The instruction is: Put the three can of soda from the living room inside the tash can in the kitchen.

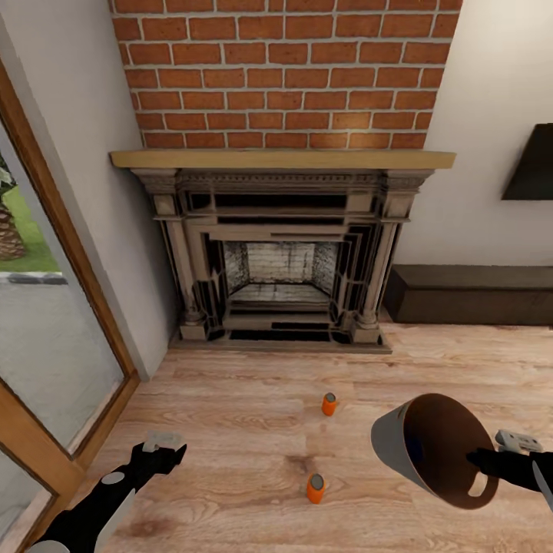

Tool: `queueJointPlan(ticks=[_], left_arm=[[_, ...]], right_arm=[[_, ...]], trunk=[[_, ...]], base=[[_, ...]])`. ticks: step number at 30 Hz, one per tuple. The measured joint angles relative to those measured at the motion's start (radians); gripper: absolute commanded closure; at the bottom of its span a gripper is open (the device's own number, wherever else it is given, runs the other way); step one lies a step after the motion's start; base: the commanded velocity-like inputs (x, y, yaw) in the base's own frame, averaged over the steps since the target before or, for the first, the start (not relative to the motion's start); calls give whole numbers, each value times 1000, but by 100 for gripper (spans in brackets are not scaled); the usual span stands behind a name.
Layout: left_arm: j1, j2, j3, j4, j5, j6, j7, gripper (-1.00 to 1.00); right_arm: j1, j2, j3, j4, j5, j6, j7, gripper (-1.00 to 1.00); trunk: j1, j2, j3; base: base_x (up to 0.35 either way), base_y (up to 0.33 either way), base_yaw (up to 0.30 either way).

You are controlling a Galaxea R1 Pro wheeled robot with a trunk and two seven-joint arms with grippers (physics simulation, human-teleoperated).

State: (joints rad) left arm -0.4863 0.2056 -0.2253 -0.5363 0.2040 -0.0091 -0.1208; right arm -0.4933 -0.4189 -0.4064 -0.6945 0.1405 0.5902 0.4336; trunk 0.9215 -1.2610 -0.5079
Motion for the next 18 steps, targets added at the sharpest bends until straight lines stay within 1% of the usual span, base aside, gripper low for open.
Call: queueJointPlan(ticks=[4, 6, 9, 11, 14, 16, 18], left_arm=[[0, 0, 0, 0, 0, 0, 0, -100], [0, 0, -1, 0, -1, 0, -1, -100], [0, 0, -1, 0, -1, 1, -2, -100], [0, 0, -1, 0, -1, 1, -3, -100], [0, 0, 0, 0, 0, 0, -7, -100], [0, 0, 1, -1, 0, 0, -9, -100], [0, 0, 1, 0, 0, 1, -9, -100]], right_arm=[[0, 0, -1, 0, 0, 0, 0, 100], [0, 0, 0, 0, 6, -1, -1, 100], [0, 0, 1, 0, -1, 0, -1, 100], [0, 1, 1, 0, 7, -1, -2, 100], [0, 2, 2, 0, -1, 1, -1, 100], [0, 3, 2, 0, 7, -1, -2, 100], [0, 4, 3, 0, 1, 1, -2, 100]], trunk=[[0, 0, 2], [0, 0, 2], [0, 0, 2], [0, 0, 2], [0, 0, 3], [0, 0, 3], [0, 0, 3]], base=[[119, -263, -229], [54, -275, -92], [27, -266, -47], [12, -152, -21], [6, -65, -11], [2, 152, -3], [1, 212, -2]])
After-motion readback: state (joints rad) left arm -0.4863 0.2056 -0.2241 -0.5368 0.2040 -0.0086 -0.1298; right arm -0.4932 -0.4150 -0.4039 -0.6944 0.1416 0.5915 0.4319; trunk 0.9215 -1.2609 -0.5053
